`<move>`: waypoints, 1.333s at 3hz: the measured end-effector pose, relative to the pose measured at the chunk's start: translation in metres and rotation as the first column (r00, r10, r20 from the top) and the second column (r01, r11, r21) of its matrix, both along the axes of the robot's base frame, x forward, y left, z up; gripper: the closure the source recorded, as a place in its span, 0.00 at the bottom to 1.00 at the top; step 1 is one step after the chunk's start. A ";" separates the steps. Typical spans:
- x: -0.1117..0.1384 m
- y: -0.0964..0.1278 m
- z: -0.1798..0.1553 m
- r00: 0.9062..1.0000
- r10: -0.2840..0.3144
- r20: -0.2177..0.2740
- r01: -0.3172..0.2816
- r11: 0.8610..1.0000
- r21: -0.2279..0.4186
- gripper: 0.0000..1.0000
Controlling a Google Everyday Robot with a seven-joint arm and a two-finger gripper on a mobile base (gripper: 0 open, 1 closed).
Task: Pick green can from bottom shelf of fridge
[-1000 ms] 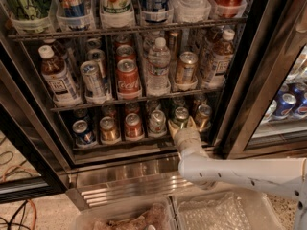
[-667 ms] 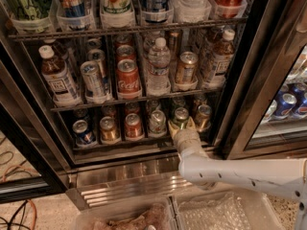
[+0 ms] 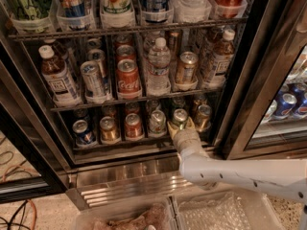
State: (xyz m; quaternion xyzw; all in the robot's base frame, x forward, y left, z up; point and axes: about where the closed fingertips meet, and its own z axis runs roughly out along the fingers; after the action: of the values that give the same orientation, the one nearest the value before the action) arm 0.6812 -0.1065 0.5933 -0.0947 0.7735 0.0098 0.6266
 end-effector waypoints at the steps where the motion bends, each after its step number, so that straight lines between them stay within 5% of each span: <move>1: -0.003 0.000 0.010 1.000 0.010 0.015 -0.010 1.000 -0.005 1.00; 2: -0.018 -0.002 0.047 0.996 0.054 0.068 -0.051 0.998 -0.041 1.00; 3: -0.057 -0.006 0.072 0.989 0.136 0.053 -0.129 0.984 -0.123 1.00; 4: -0.093 -0.015 0.080 0.976 0.216 -0.011 -0.215 0.967 -0.138 1.00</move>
Offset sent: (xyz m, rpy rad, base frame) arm -0.0495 -0.0076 0.1179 -0.1064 -0.1702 0.1339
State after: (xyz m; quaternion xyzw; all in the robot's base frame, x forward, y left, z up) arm 0.5877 -0.1215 0.6731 -0.2216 0.7561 0.0240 0.6153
